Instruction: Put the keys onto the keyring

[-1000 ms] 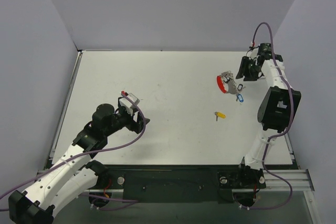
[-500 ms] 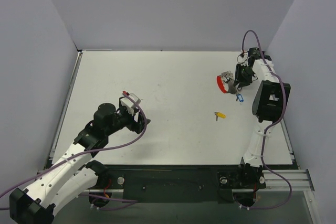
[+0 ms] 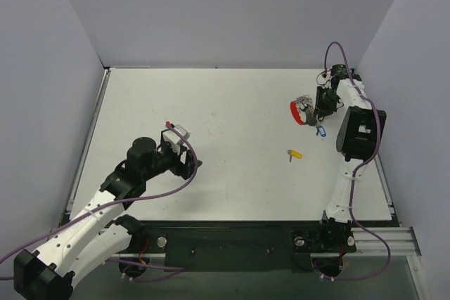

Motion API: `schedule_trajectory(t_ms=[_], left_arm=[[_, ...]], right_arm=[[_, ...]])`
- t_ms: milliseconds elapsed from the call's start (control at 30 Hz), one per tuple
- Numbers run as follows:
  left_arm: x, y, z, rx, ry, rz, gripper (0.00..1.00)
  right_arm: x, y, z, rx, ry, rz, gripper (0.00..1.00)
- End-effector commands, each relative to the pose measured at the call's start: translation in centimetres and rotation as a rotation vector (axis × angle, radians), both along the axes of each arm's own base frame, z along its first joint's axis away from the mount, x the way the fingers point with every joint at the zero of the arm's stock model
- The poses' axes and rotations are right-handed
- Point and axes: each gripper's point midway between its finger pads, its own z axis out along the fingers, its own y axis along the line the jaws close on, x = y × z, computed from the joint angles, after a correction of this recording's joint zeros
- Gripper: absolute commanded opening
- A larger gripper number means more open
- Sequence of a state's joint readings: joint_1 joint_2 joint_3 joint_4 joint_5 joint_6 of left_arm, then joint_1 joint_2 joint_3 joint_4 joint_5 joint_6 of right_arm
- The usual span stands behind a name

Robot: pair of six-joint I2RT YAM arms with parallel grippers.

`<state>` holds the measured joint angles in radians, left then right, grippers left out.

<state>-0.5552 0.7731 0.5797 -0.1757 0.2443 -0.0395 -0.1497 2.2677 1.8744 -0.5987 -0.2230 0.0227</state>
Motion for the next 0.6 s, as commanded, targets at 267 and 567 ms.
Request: schedule_trajectory(t_ms=[267, 567], left_arm=[[0.5, -0.6, 2.1, -0.034, -0.051, -0.022, 0.84], [0.4, -0.7, 2.0, -0.034, -0.047, -0.026, 0.84]], right_arm=[[-0.4, -1.0, -0.3, -0.042, 0.048, -0.035, 0.13], [-0.3, -1.2, 1.7, -0.044, 0.004, -0.038, 0.01]])
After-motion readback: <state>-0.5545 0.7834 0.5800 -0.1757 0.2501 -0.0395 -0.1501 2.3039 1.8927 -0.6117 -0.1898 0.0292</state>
